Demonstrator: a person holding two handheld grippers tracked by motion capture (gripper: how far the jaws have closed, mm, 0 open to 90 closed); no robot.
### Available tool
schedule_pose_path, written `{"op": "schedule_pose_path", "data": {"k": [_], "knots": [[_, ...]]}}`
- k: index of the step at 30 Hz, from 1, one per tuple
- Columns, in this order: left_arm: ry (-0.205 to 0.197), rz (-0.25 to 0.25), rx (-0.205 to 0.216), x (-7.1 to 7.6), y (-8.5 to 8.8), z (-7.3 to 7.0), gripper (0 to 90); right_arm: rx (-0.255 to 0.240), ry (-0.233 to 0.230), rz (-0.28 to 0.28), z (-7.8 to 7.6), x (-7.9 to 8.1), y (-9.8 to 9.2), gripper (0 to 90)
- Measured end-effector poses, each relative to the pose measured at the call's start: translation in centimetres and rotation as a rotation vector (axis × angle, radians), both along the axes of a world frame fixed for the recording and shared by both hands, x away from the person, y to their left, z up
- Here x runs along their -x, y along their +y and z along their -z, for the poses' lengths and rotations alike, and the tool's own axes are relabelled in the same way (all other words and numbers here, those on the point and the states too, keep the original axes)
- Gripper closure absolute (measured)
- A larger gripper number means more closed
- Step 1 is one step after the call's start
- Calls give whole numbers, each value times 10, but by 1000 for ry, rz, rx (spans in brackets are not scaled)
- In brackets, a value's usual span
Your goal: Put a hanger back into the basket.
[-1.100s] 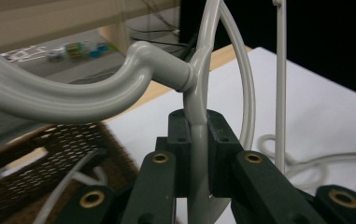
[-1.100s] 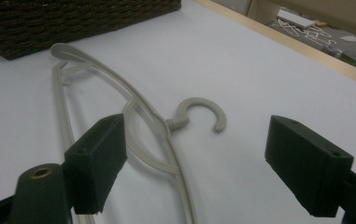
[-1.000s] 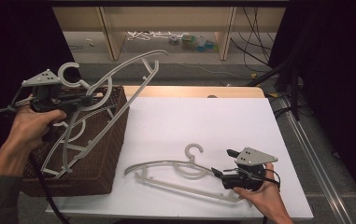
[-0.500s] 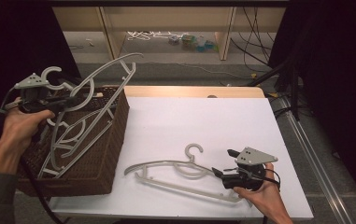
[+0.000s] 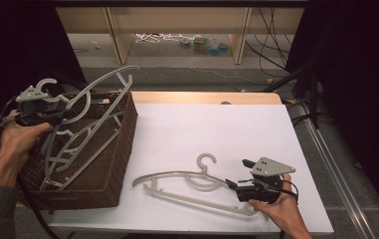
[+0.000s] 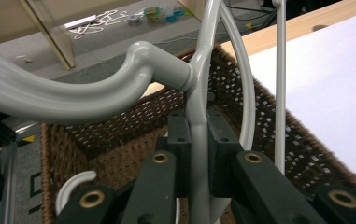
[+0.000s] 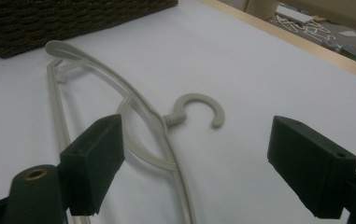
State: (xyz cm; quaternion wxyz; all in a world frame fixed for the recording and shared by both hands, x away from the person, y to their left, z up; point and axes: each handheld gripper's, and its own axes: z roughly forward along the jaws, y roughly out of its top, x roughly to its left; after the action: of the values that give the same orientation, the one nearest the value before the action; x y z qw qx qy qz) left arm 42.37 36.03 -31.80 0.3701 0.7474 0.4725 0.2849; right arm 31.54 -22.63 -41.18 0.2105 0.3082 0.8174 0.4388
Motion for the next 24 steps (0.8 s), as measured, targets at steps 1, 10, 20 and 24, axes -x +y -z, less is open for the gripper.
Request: {"op": "schedule_pose_path", "data": {"k": [1,10,20,24], "knots": [[-5,-5,3,0,1,2,819,-1,1,1,0,0,0,196],[24,-15,-61,1,14,17,819,-2,2,1,1,0,0,197],[49,-9,-100,4,27,32,818,1,2,1,1,0,0,198],[56,-20,-106,5,30,38,818,2,6,2,1,-1,-1,198]]}}
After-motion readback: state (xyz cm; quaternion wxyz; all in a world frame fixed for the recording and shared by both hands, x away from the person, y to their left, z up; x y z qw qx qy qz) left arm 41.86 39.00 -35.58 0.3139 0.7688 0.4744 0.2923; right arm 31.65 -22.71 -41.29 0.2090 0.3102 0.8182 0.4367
